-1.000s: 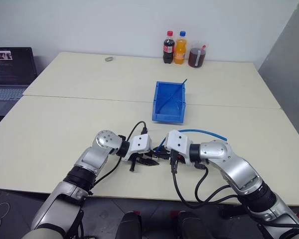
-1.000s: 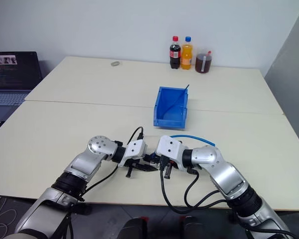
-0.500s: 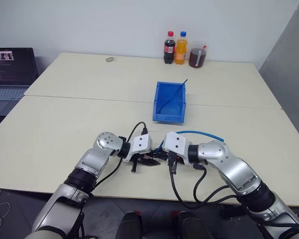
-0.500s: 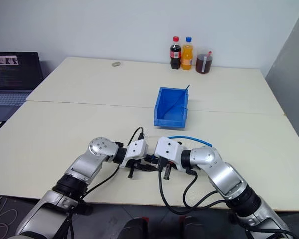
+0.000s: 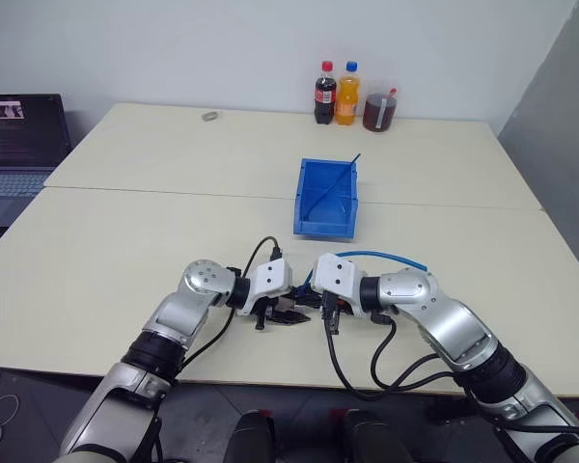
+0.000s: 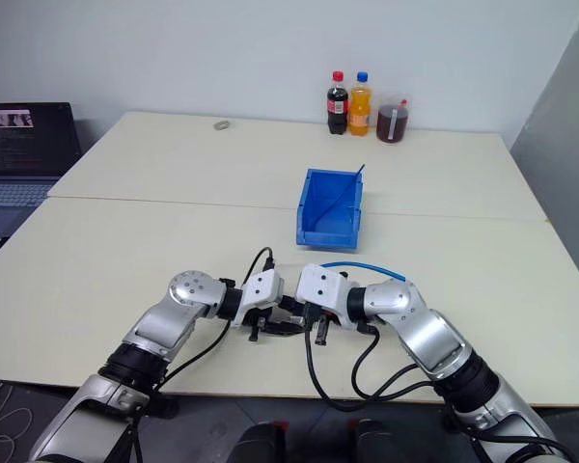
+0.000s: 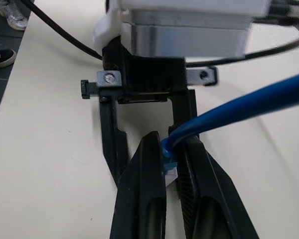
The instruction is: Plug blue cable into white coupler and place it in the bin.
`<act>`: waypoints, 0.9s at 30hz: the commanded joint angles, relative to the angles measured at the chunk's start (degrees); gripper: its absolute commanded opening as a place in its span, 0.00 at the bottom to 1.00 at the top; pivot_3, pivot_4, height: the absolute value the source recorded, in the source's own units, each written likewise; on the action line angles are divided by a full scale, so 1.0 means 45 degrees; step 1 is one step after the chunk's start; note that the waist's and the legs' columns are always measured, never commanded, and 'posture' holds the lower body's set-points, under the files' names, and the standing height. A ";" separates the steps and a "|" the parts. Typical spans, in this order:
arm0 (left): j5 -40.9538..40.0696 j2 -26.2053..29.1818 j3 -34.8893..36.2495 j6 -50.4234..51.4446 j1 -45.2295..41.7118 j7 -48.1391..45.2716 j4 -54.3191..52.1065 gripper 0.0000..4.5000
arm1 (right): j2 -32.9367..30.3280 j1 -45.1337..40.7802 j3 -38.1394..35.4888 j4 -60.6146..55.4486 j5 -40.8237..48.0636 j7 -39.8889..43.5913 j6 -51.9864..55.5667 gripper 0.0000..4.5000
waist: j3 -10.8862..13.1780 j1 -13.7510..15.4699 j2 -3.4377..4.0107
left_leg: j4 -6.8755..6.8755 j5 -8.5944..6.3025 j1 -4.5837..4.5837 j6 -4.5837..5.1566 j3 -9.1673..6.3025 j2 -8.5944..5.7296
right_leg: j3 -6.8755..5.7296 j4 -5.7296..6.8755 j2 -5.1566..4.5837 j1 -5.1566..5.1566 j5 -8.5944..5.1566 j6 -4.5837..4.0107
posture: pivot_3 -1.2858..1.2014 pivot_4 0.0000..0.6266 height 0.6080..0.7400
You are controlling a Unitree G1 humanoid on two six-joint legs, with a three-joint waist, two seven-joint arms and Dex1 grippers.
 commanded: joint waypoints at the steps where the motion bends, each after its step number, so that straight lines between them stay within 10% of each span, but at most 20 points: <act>1: -0.0392 0.0531 0.0811 0.0128 0.0645 0.0367 -0.0958 0.72 | -0.0060 0.0103 -0.0688 -0.0625 0.0131 -0.0287 0.0408 0.02 | 0.0002 -0.0002 0.0002 | -0.0005 0.0000 -0.0002 0.0000 0.0002 0.0001 | 0.0003 -0.0001 0.0001 -0.0005 -0.0001 -0.0001 | 0.52 0.24 1.00; 7: -0.1656 0.0795 0.2223 0.1327 0.1308 0.1062 -0.2373 1.00 | -0.0022 0.0327 -0.1633 -0.1482 0.0823 -0.0491 0.1334 0.02 | 0.0023 -0.0005 0.0004 | -0.0040 -0.0001 -0.0022 -0.0001 0.0007 0.0007 | 0.0003 -0.0005 0.0001 -0.0037 -0.0012 -0.0022 | 0.52 0.24 1.00; 14: -0.2216 0.0910 0.3434 0.3554 0.0826 0.3028 -0.4338 1.00 | 0.1293 -0.1027 -0.6272 -0.1730 0.4447 -0.1500 0.4743 0.02 | 0.0038 0.0000 -0.0003 | -0.0041 -0.0001 -0.0036 -0.0002 0.0003 0.0002 | -0.0003 -0.0014 -0.0008 -0.0035 -0.0012 -0.0020 | 0.52 0.24 1.00; 25: -0.2876 0.0297 0.3544 0.6422 -0.1268 0.5056 -0.5081 1.00 | 0.2627 -0.6929 -0.7068 0.7587 0.3648 -0.2764 0.2540 0.02 | 0.0052 -0.0120 0.0016 | -0.0064 -0.0002 -0.0030 0.0000 0.0030 0.0001 | 0.0019 -0.0016 0.0001 -0.0053 0.0003 -0.0046 | 0.52 0.24 1.00; 27: -0.2734 0.0343 0.3364 0.6269 -0.1317 0.5038 -0.5022 1.00 | 0.2478 -0.7922 -0.6656 0.9606 0.3167 -0.2286 0.1999 0.17 | 0.0053 -0.0118 0.0017 | -0.0074 -0.0002 -0.0035 0.0000 0.0037 0.0001 | 0.0020 -0.0021 -0.0002 -0.0062 0.0025 -0.0087 | 0.52 0.24 1.00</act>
